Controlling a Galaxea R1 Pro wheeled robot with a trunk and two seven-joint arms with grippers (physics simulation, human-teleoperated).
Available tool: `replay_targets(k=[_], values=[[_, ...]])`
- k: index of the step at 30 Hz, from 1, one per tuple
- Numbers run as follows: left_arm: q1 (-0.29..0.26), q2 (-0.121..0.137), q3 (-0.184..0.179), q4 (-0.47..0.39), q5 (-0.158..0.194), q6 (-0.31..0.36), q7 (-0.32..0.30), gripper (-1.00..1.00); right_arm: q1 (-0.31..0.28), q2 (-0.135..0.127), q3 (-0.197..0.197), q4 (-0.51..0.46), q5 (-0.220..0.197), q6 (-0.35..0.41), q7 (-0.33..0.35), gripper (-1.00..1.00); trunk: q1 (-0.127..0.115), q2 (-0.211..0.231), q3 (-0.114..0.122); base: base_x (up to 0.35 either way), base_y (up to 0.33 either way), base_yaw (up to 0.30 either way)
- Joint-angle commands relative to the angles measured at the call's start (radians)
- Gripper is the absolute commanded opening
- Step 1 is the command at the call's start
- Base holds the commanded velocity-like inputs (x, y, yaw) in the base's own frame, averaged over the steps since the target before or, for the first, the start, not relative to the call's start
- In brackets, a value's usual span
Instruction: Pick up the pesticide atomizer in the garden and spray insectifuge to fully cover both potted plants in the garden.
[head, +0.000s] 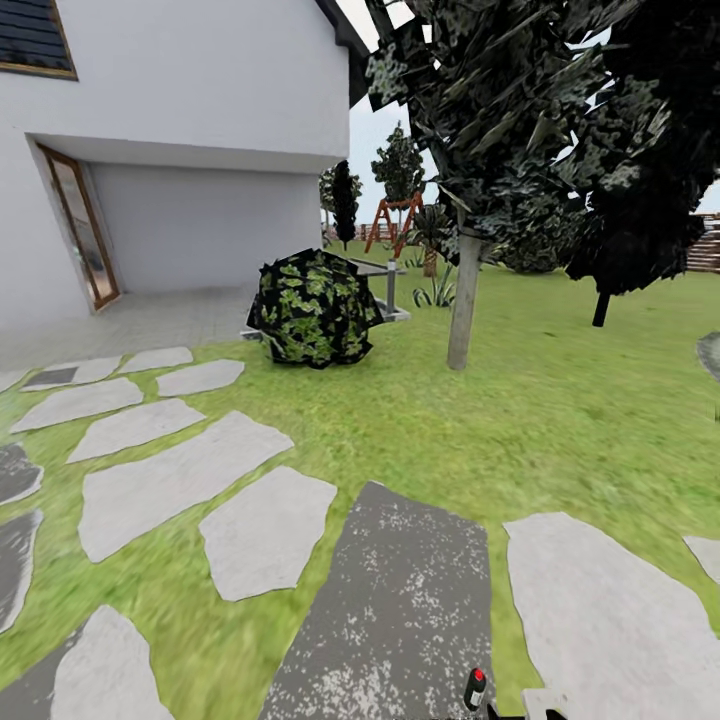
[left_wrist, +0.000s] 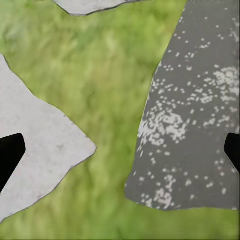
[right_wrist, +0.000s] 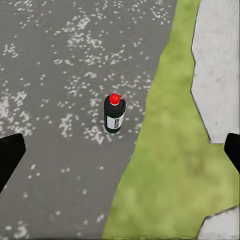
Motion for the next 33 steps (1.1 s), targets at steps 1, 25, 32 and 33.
replay_targets(k=[1, 25, 32, 33], values=[[0.000, 0.000, 0.000, 0.000, 0.001, -0.003, 0.000, 1.00, -0.001, 0.000, 0.000, 0.001, 0.001, -0.003, 0.001, 1.00, 0.000, 0.000, -0.001, 0.000, 0.201, -0.274], [0.000, 0.000, 0.000, 0.002, 0.001, -0.003, 0.000, 1.00, -0.001, 0.000, 0.000, 0.001, 0.001, -0.003, 0.001, 1.00, 0.000, 0.000, -0.001, 0.000, 0.147, -0.274], [0.000, 0.000, 0.000, 0.002, 0.001, -0.003, 0.000, 1.00, -0.001, 0.000, 0.000, 0.001, 0.001, -0.003, 0.001, 1.00, 0.000, 0.000, -0.001, 0.000, 0.000, -0.274], [0.000, 0.000, 0.000, 0.002, 0.001, -0.003, 0.000, 1.00, -0.001, 0.000, 0.000, 0.001, 0.001, -0.003, 0.001, 1.00, 0.000, 0.000, -0.001, 0.000, 0.000, -0.274]])
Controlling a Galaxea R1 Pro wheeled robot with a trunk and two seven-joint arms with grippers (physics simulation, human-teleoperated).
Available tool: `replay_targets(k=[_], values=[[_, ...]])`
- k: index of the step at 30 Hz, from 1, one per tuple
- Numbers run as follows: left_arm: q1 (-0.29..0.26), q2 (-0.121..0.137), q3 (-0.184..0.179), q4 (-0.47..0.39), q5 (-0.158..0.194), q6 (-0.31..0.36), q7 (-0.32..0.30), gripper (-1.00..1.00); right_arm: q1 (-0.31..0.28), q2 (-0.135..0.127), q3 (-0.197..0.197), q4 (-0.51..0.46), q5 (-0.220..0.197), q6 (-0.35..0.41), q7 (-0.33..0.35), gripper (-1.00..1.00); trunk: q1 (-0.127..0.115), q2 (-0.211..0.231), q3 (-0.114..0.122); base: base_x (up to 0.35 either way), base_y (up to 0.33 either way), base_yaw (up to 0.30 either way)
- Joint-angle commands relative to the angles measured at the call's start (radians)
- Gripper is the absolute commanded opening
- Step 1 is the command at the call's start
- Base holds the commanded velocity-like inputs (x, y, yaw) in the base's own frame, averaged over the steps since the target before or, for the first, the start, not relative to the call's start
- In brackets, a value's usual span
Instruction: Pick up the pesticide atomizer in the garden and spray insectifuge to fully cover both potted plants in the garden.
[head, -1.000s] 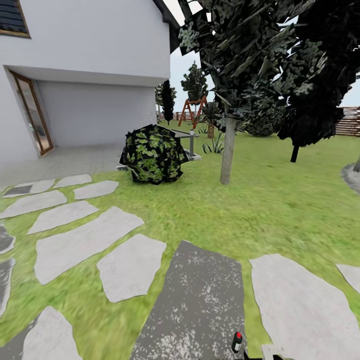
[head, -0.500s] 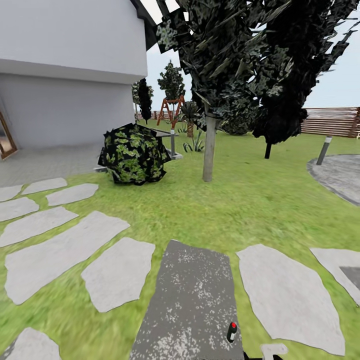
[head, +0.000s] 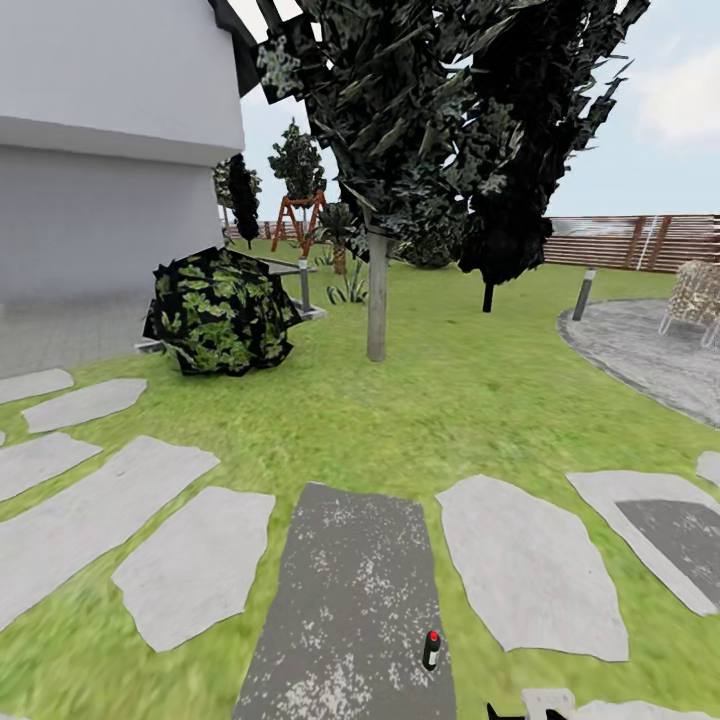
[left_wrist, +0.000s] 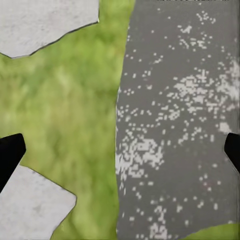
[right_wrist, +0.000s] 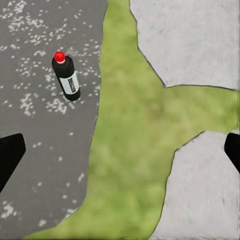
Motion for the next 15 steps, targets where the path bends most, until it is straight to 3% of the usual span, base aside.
replay_targets(k=[1, 15], values=[[0.000, 0.000, 0.000, 0.000, 0.001, -0.003, 0.000, 1.00, -0.001, 0.000, 0.000, 0.001, 0.000, -0.003, 0.000, 1.00, 0.000, 0.000, -0.001, 0.000, 0.000, -0.274], [0.000, 0.000, 0.000, 0.000, 0.001, -0.003, 0.000, 1.00, -0.001, 0.000, 0.000, 0.001, 0.000, -0.003, 0.001, 1.00, 0.000, 0.000, -0.001, 0.000, 0.000, -0.274]])
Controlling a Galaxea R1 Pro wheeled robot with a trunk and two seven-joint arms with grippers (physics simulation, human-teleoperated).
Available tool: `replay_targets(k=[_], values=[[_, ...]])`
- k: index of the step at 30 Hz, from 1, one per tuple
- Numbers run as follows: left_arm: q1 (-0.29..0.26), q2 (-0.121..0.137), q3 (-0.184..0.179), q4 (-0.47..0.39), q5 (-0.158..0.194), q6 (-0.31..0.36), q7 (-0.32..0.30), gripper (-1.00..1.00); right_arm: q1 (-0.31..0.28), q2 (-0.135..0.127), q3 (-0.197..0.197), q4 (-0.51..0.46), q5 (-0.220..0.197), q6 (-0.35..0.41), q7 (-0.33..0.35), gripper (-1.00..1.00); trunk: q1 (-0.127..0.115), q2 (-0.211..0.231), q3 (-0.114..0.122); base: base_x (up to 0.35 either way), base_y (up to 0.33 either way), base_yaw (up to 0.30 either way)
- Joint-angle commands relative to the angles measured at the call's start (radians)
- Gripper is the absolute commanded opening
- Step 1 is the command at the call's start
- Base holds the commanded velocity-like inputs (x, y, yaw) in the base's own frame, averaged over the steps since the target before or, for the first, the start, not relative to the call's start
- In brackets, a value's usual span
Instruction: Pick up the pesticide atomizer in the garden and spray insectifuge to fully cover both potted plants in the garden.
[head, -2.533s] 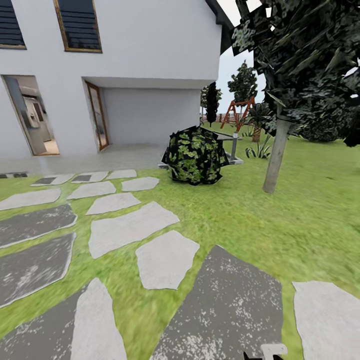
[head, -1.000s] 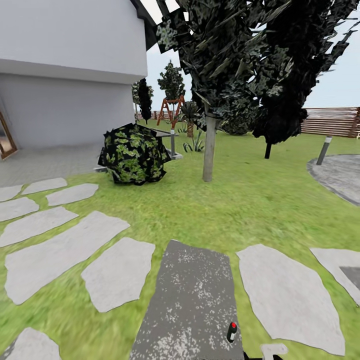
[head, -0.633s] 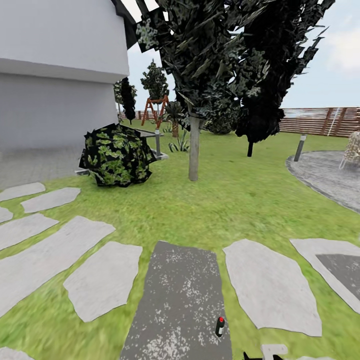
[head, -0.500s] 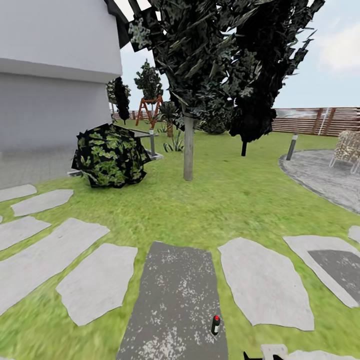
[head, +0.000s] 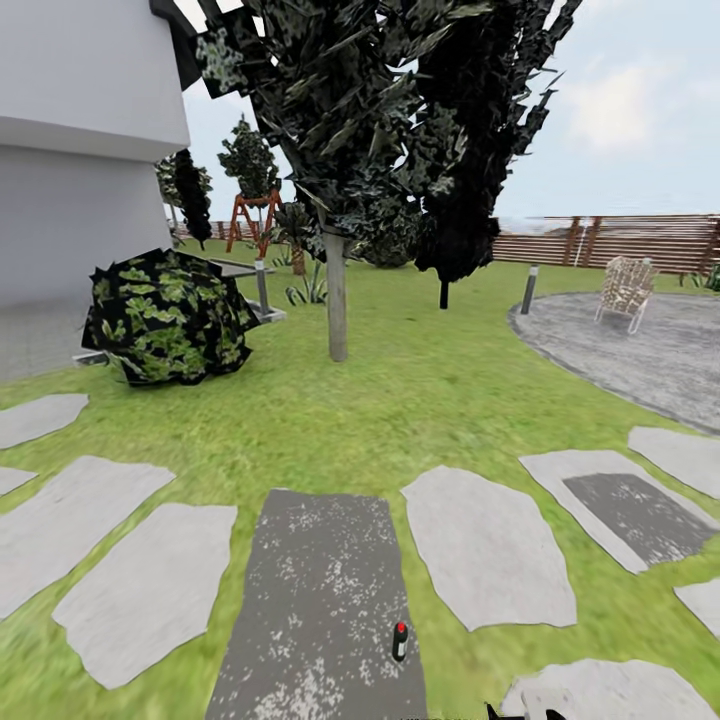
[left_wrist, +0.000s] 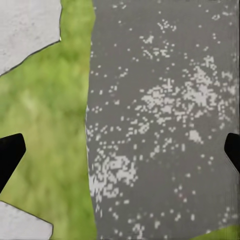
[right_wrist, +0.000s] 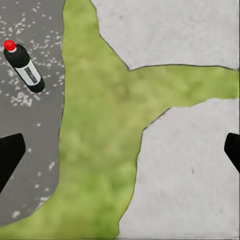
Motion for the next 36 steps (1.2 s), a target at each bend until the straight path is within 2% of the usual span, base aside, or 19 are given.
replay_targets(k=[1, 16, 36], values=[[0.000, 0.000, 0.000, 0.000, 0.001, -0.003, 0.000, 1.00, -0.001, 0.000, 0.000, 0.001, 0.000, -0.003, 0.000, 1.00, 0.000, 0.000, -0.001, 0.000, 0.000, -0.274], [0.000, 0.000, 0.000, -0.001, 0.001, -0.003, 0.000, 1.00, -0.001, 0.000, 0.000, 0.001, 0.000, -0.003, 0.001, 1.00, 0.000, 0.000, -0.005, 0.000, 0.009, -0.272], [0.000, 0.000, 0.000, 0.000, 0.001, -0.003, 0.000, 1.00, -0.001, 0.000, -0.001, 0.001, -0.001, -0.003, 0.000, 1.00, 0.000, 0.000, -0.029, 0.000, 0.281, -0.215]])
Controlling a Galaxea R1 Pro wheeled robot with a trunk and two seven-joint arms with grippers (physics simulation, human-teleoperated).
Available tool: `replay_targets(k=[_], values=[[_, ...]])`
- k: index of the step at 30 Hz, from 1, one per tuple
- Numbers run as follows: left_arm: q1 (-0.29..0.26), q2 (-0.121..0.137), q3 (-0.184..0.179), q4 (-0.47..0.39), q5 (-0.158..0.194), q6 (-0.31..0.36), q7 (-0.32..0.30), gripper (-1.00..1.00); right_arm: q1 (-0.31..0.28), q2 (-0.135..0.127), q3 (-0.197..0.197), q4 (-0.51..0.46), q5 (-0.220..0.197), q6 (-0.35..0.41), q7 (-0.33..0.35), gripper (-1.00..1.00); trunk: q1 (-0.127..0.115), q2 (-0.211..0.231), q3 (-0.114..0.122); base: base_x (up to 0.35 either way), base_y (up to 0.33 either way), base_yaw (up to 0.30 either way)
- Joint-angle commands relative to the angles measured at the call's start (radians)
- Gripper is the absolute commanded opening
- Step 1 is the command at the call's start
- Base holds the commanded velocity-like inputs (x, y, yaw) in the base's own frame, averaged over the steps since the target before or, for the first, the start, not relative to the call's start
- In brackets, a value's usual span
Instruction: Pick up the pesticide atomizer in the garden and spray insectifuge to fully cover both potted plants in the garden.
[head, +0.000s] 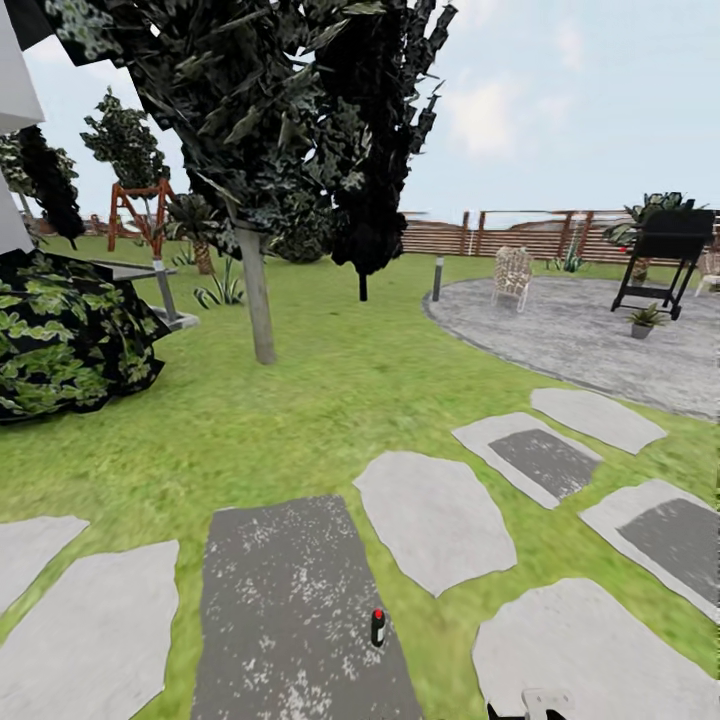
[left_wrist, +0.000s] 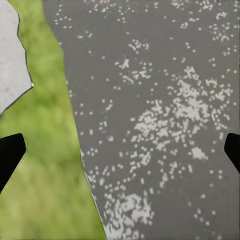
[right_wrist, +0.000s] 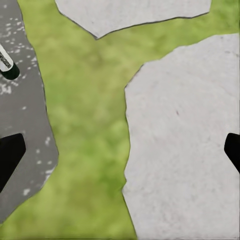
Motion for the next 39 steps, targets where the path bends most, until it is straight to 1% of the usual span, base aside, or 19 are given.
replay_targets(k=[1, 7, 11, 18, 25, 39], values=[[0.000, 0.000, 0.000, 0.001, 0.001, -0.003, 0.000, 1.00, -0.001, 0.000, 0.000, 0.001, 0.000, -0.004, 0.000, 1.00, 0.000, 0.000, -0.002, 0.000, 0.295, -0.196], [0.000, 0.000, 0.000, 0.001, 0.001, -0.003, 0.000, 1.00, -0.001, 0.000, 0.000, 0.001, 0.000, -0.004, 0.001, 1.00, 0.000, 0.000, -0.010, 0.000, 0.263, -0.196], [0.000, 0.000, 0.000, 0.001, 0.001, -0.003, 0.000, 1.00, -0.001, 0.000, 0.000, 0.001, 0.000, -0.004, 0.001, 1.00, 0.000, 0.000, -0.015, 0.000, 0.127, -0.196], [0.000, 0.000, 0.000, 0.001, 0.001, -0.003, 0.000, 1.00, -0.001, 0.000, 0.000, 0.001, 0.000, -0.004, 0.000, 1.00, 0.000, 0.000, -0.024, 0.000, 0.015, -0.193], [0.000, 0.000, 0.000, 0.001, 0.001, -0.003, 0.000, 1.00, -0.001, 0.001, 0.000, 0.001, 0.000, -0.004, 0.000, 1.00, 0.000, 0.000, -0.025, 0.000, 0.000, -0.018], [0.000, 0.000, 0.000, 0.001, 0.001, -0.003, 0.000, 1.00, -0.001, 0.001, 0.000, 0.001, 0.000, -0.004, 0.001, 1.00, 0.000, 0.000, -0.025, 0.000, 0.004, -0.277]])
